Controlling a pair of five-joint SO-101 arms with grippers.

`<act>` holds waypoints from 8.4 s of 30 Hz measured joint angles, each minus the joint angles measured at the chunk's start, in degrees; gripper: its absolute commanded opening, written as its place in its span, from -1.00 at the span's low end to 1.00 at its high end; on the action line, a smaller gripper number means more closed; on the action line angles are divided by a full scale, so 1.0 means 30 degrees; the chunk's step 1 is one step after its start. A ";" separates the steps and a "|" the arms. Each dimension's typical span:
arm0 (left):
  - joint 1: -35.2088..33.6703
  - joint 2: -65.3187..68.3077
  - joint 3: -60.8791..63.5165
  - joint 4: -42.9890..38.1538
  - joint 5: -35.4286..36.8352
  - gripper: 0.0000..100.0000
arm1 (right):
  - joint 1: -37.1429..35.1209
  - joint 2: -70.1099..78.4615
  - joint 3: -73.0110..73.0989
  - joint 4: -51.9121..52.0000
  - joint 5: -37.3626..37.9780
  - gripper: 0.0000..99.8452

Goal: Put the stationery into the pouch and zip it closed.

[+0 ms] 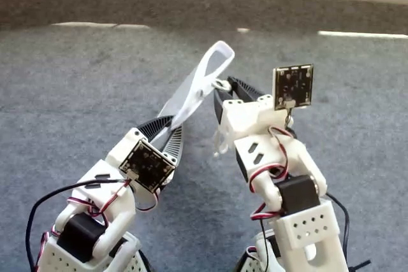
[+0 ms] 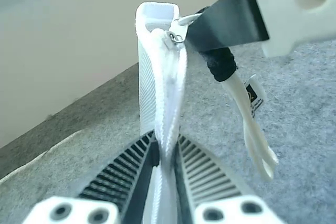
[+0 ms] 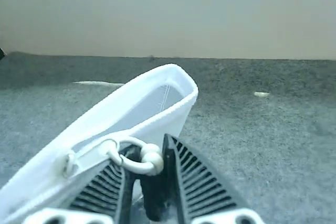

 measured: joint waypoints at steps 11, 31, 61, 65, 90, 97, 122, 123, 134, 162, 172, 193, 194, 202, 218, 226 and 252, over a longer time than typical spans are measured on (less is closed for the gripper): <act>0.0029 -0.0205 -0.0821 0.1524 0.0029 -0.73 | -0.2256 -0.3311 -0.0410 0.4249 0.3429 -0.99; 0.1055 -0.0205 -0.2520 0.2784 -0.0059 -0.73 | -0.6330 -0.4161 -0.2608 1.0491 0.5187 -0.99; 0.0059 -0.0205 -0.2168 0.2198 0.0029 -0.99 | -0.9407 -0.4337 -0.3223 1.0784 0.1875 -0.60; 0.0059 -0.0205 -0.2168 0.2198 0.0029 -0.99 | -0.9495 -0.4337 -0.3223 0.8908 0.1875 -0.60; 0.0029 -0.0205 -0.2168 0.2198 0.0029 -0.99 | -0.8205 -0.2286 -0.1436 0.4190 0.1846 -0.76; -0.0029 -0.0205 -0.2168 0.2168 0.0029 -0.99 | -0.7326 -0.2198 -0.1436 0.4190 0.1817 -0.85; -0.0029 -0.2315 -0.1377 0.2520 0.0029 -0.99 | -0.5597 -0.1875 -0.1377 0.0147 -0.0117 -0.99; -0.0029 -0.2989 -0.1114 0.2667 0.0029 -0.99 | -0.5568 -0.1875 -0.1377 0.0029 -0.0147 -0.99; -0.0088 -0.4689 -0.0879 0.3253 0.0029 -0.99 | -0.3165 -0.1905 -0.1407 -0.0234 -0.0088 -0.99; -0.0088 -0.4689 -0.0879 0.3253 0.0029 -0.99 | -0.7824 -0.2227 -0.3663 0.9700 0.2930 -0.64; -0.0088 -0.4689 -0.0879 0.3253 0.0029 -0.99 | -0.8527 -0.2227 -0.3663 0.8615 0.2930 -0.64; -0.0147 -0.4718 -0.0879 0.3253 0.0029 -0.99 | -0.7238 -0.2081 -0.1641 0.3927 0.3077 -0.99; -0.0117 -0.4718 -0.0879 0.3253 0.0029 -0.99 | -0.6886 -0.2081 -0.1641 0.3927 0.3077 -0.99; -0.0088 -0.4718 -0.0879 0.3487 0.0029 -0.99 | -0.4747 -0.1905 -0.1524 0.2110 0.1963 -0.99; -0.0088 -0.4718 -0.0908 0.3429 -0.0059 -0.99 | -0.2872 0.1260 -0.1670 -0.0879 0.0029 -0.99; -0.0088 -0.4718 -0.0908 0.3429 -0.0059 -0.99 | -0.0791 0.4513 -0.2930 -0.2168 -0.0821 -0.99; -0.0088 -0.4689 -0.0908 0.3399 -0.0088 -0.99 | 0.2022 0.9377 -0.5626 -0.2227 -0.1905 -0.99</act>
